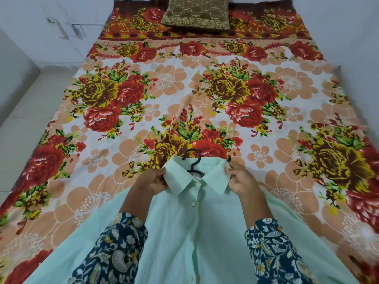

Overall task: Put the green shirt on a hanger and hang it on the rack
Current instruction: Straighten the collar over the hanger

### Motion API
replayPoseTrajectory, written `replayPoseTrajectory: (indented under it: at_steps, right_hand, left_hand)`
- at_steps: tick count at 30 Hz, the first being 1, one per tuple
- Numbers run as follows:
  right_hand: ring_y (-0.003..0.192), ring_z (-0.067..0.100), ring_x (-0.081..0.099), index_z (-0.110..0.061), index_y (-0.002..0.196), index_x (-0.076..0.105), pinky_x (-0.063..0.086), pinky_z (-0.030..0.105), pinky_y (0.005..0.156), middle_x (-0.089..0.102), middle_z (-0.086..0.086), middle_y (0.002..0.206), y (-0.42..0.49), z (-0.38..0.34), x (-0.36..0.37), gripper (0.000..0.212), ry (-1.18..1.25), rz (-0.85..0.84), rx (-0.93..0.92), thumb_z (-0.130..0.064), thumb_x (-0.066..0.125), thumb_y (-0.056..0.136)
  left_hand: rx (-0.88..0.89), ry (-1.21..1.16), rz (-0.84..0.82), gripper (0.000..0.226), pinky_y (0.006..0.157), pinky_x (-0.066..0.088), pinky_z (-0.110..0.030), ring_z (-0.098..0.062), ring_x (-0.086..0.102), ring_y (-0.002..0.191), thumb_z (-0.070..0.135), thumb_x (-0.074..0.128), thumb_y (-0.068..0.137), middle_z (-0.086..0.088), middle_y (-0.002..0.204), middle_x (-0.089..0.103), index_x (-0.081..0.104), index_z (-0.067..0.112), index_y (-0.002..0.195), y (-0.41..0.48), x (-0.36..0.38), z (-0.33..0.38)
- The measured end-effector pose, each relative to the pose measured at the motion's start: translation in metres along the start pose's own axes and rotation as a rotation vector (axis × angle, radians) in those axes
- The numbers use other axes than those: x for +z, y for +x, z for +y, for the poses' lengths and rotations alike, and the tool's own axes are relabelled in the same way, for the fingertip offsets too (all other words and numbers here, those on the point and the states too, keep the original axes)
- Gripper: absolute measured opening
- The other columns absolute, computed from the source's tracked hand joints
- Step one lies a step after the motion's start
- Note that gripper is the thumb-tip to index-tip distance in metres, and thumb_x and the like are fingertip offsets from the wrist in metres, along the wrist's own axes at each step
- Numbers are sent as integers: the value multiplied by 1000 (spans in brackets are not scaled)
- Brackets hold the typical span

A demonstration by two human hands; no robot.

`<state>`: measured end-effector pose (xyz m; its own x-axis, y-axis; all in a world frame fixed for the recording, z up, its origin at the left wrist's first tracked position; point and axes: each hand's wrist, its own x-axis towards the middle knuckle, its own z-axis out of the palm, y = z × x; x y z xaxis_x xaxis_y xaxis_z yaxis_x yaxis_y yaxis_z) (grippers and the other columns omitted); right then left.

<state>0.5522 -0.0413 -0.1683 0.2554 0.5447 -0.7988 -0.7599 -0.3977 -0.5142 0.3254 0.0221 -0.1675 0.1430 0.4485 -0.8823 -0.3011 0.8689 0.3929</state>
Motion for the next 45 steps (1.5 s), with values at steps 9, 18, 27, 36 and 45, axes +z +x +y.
replayPoseTrajectory:
  at_steps: [9, 18, 27, 36, 45]
  right_hand:
    - [81, 24, 56, -3, 125, 53, 43, 42, 93, 58, 12, 113, 6, 17, -3, 43, -142, 111, -55, 13, 38, 89]
    - [67, 23, 53, 0, 109, 57, 46, 26, 52, 57, 11, 81, -1, 6, 9, 27, -507, 218, -179, 2, 57, 82]
    - [93, 37, 63, 0, 112, 56, 53, 47, 85, 63, 20, 100, 5, 17, -6, 45, -568, 180, -95, 6, 72, 70]
    - [108, 34, 57, -6, 117, 50, 46, 38, 86, 60, 14, 118, -2, 24, -13, 53, -1037, 348, -411, -22, 75, 73]
    - [94, 29, 60, -15, 71, 61, 43, 33, 68, 66, 8, 82, -9, 48, 64, 30, -1389, -107, -583, -41, 58, 85]
  left_hand:
    - [370, 246, 350, 28, 75, 43, -38, -30, 49, 95, -8, 40, 87, -24, 130, 49, 53, 7, 107, 8, 3, -28]
    - [997, 1560, 196, 25, 89, 39, -39, -31, 46, 109, 13, 44, 91, -17, 112, 60, 61, 2, 105, -2, 78, -31]
    - [460, 1395, 53, 39, 96, 45, -30, -30, 56, 117, 13, 31, 99, -14, 131, 56, 42, 8, 137, 13, 145, -18]
    - [761, 942, 261, 29, 75, 47, -34, -26, 59, 91, -6, 41, 85, -9, 98, 64, 61, 4, 102, 15, 95, -20]
    - [795, 1271, 446, 43, 92, 45, -45, -35, 50, 113, -7, 49, 70, -16, 117, 59, 62, 6, 110, 11, -21, -4]
